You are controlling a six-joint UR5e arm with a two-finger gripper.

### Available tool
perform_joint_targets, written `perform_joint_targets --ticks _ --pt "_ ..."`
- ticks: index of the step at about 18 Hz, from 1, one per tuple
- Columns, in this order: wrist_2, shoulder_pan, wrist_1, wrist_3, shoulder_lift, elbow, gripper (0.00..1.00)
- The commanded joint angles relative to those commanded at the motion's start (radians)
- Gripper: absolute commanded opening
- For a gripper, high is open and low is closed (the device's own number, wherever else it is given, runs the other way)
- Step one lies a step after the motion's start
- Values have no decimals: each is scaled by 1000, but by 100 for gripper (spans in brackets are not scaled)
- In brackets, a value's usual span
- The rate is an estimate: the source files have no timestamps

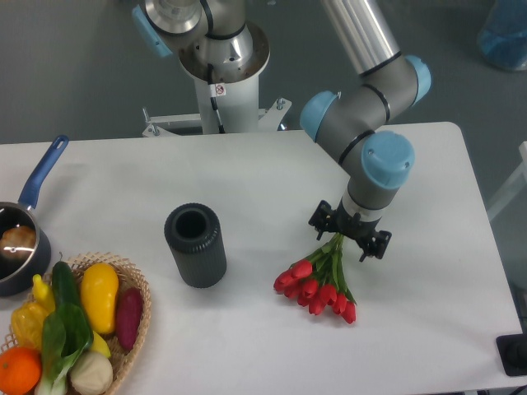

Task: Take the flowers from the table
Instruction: 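Lower the gripper onto the tulip stems just below the flower heads, then close the gripper around the tulip stems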

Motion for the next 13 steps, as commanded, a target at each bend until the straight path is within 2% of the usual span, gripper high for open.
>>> perform_joint_targets --ticks 2,3,5,7,8,9,13 --pt "-3 -5 12 2 -15 3 100" --pt "-3 -6 38 2 -26 3 97" --pt "-3 -18 55 0 -37 9 71" --pt "-5 -20 55 -6 -29 9 38" --pt "-6 -20 55 -8 -26 11 28" --pt "-6 -21 55 -9 -23 11 19" --pt "-6 -14 55 -20 20 21 0"
